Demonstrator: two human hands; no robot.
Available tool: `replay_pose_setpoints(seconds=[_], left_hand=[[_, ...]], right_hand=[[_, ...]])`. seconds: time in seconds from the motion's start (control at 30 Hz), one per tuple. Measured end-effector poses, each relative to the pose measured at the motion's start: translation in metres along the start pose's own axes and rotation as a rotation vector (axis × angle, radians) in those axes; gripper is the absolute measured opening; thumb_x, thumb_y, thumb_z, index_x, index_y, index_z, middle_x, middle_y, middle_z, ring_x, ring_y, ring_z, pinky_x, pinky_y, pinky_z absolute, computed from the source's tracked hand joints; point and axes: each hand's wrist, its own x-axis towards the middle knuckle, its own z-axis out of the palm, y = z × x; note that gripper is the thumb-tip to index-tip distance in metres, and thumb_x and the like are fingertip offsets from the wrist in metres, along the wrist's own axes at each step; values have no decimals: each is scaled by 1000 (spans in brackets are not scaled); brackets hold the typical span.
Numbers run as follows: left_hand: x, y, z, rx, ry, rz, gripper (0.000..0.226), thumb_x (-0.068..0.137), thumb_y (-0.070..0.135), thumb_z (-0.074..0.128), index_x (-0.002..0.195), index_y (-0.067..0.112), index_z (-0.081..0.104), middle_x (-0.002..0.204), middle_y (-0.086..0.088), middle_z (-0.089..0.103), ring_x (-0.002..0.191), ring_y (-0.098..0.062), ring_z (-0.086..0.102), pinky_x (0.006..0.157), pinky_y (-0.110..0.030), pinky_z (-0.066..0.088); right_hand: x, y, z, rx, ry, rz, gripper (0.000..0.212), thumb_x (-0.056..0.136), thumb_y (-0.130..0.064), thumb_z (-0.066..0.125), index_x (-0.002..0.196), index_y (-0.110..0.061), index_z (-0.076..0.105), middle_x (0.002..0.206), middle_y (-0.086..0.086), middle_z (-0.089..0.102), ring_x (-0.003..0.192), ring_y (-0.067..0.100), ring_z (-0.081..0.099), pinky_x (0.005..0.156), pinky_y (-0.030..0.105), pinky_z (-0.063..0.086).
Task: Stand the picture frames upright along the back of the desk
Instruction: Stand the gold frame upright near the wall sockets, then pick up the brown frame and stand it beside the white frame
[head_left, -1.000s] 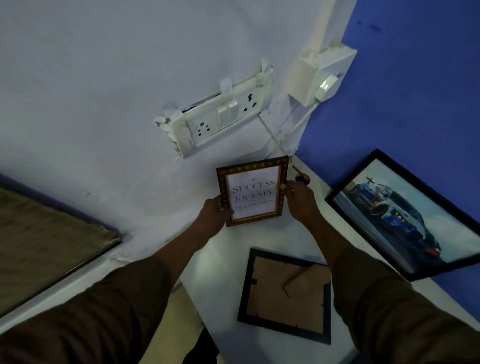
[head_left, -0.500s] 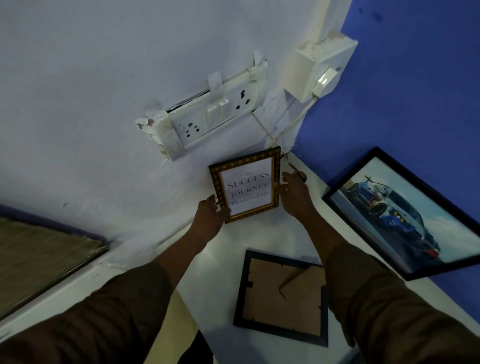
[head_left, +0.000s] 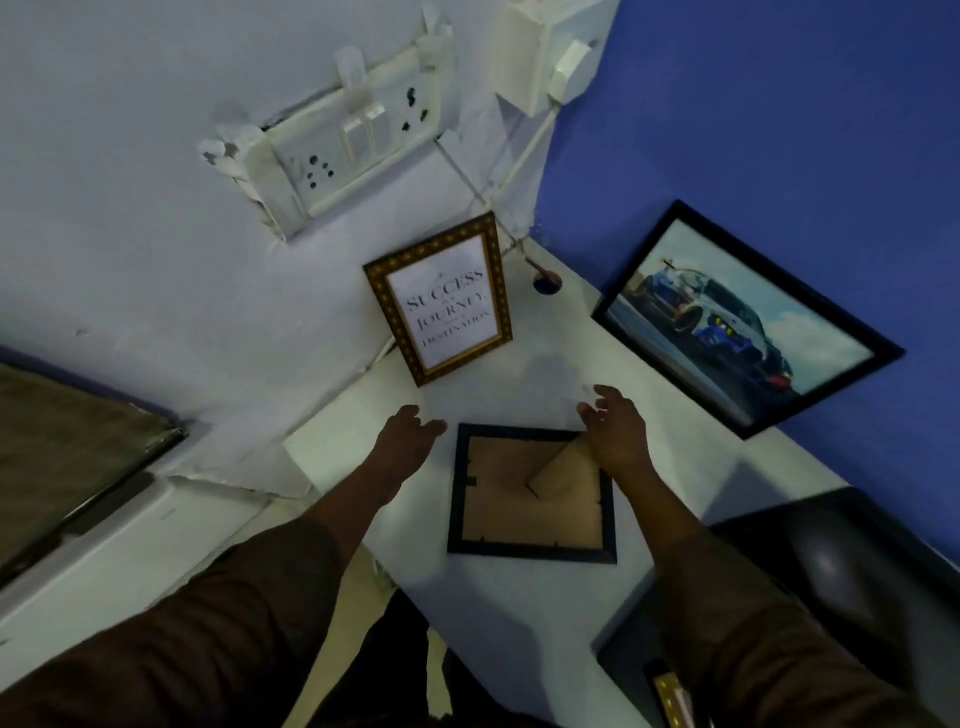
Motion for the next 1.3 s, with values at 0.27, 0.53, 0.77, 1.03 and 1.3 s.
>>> replay_pose_setpoints(seconds=[0.27, 0.53, 0.77, 1.03, 1.3], left_hand=[[-32, -48, 50, 148, -152, -91, 70, 88, 37, 67, 145, 6, 42, 145, -16, 50, 129, -31, 51, 111, -40, 40], [-54, -69, 63, -42, -95, -81, 44, 88, 29, 68, 121, 1, 59, 113, -12, 65, 90, -22, 61, 69, -26, 46], [-82, -71, 55, -265, -27, -138, 18, 95, 23, 60, 94, 6, 67, 83, -10, 65, 60, -15, 60, 50, -22, 48], [-122, -21, 39, -379, -55, 70, 23, 96, 18, 60, 104, -3, 64, 96, -18, 71, 78, -29, 70, 55, -32, 58], [-188, 36, 16, -344, -62, 288, 10, 95, 6, 57, 87, 0, 60, 85, -18, 68, 70, -28, 69, 51, -37, 62]], right_hand=[[-58, 73, -7, -84, 13, 240, 59, 96, -31, 56, 149, -12, 37, 143, 20, 50, 126, 35, 53, 103, 41, 45], [-82, 90, 8, 32, -52, 331, 49, 96, -33, 55, 137, -8, 44, 132, 15, 57, 116, 32, 57, 92, 34, 47], [-91, 94, -4, 22, -55, 232, 36, 94, -19, 51, 129, -12, 54, 127, 13, 61, 112, 29, 59, 93, 39, 51], [-121, 78, -28, 29, -93, -81, 25, 100, -28, 51, 122, -21, 62, 120, 6, 67, 108, 23, 62, 88, 34, 51], [-216, 56, -42, -63, 8, -526, 48, 94, -52, 58, 138, -32, 53, 143, -8, 54, 134, 9, 45, 113, 32, 35]])
